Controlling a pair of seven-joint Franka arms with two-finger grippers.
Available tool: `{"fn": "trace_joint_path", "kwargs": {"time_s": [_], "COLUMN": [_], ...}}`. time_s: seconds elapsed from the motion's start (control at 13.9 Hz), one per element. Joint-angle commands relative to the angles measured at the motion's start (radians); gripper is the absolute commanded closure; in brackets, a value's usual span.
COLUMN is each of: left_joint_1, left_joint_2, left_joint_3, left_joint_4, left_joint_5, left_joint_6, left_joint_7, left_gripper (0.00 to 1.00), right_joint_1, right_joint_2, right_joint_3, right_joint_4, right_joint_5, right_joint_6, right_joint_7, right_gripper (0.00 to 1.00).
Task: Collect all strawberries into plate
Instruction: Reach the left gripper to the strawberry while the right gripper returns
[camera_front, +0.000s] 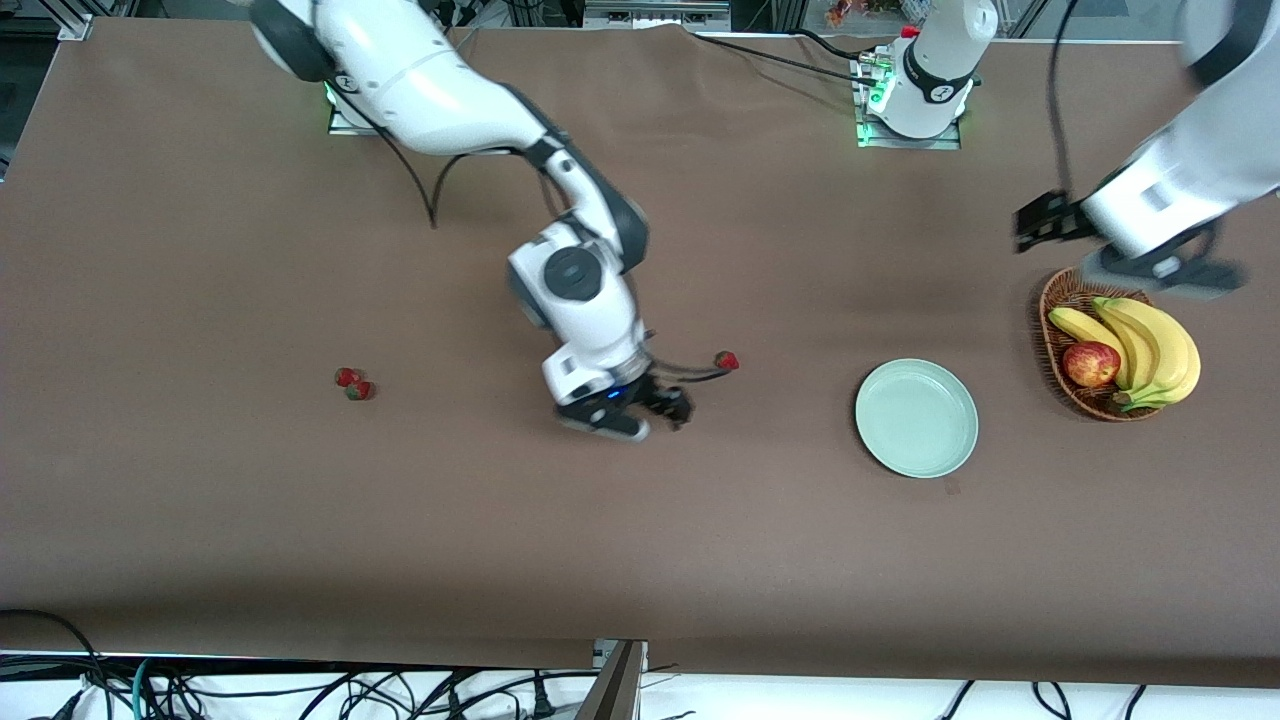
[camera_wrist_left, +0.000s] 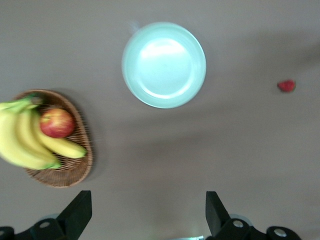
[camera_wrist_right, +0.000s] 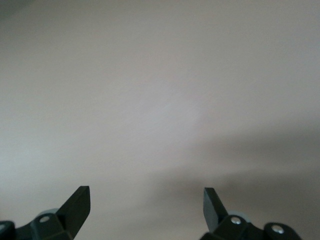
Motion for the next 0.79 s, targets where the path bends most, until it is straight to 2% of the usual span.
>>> {"fn": "trace_joint_path", "kwargs": {"time_s": [0.0, 0.22, 0.43, 0.72], "left_joint_1": [-0.08, -0.16, -0.265, -0.36], "left_joint_2": [0.188, 0.315, 0.41, 0.545], "left_joint_3": [-0.015, -0.018, -0.02, -0.018], "left_joint_4": [0.056, 0.079, 0.095, 0.086], "left_joint_5": [-0.008, -0.019, -0.023, -0.016], "left_joint_6": [0.038, 0.168, 0.317, 0.54], "left_joint_7": [-0.004, -0.088, -0.318, -0.629], "left_gripper": [0.0, 0.0, 0.0, 0.0], "right_joint_1": [-0.091, -0.202, -0.273, -0.384], "right_joint_2": [-0.075, -0.109, -0.109, -0.134], "right_joint_3": [0.02, 0.017, 0.01, -0.01], "right_joint_4": [-0.054, -0.083, -0.085, -0.154], "right_joint_5": [-0.006, -0.004, -0.007, -0.007], "right_joint_6": [-0.162, -0.289, -0.426, -0.463], "right_joint_7": [-0.264, -0.56, -0.716, -1.017], "right_gripper": [0.0, 0.0, 0.0, 0.0]}}
